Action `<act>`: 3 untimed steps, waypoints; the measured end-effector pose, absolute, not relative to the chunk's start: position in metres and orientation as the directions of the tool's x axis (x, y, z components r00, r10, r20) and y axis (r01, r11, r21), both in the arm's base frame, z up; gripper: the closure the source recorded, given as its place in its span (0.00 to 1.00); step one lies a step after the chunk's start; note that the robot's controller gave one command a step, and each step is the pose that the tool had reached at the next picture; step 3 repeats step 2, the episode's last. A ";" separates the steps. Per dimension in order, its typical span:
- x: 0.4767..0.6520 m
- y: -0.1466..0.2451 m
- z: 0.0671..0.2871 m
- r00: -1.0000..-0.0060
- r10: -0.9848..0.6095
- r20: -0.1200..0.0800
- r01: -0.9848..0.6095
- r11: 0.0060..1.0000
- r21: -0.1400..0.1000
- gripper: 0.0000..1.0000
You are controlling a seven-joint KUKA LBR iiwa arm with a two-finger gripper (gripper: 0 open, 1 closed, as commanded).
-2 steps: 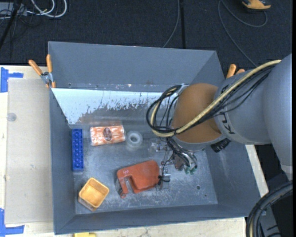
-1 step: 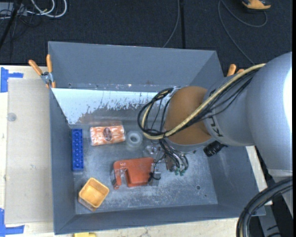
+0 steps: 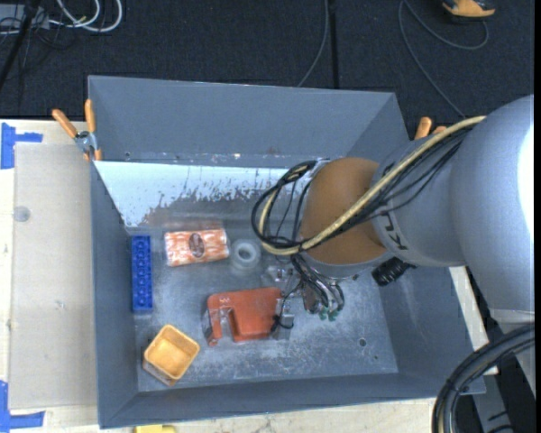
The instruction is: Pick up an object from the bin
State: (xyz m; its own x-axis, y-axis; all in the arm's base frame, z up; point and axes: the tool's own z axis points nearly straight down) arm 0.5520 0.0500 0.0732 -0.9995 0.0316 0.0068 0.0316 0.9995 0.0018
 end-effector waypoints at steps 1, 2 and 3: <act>0.551 0.052 0.111 -1.000 0.018 0.009 0.018 1.000 0.001 1.00; 0.560 0.059 0.170 -1.000 -0.001 0.014 -0.001 1.000 0.002 1.00; 0.560 0.059 0.170 -1.000 -0.001 0.014 -0.001 1.000 0.002 1.00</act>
Offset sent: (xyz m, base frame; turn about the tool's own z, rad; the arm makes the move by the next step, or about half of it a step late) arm 0.0150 0.0118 0.1206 -0.0400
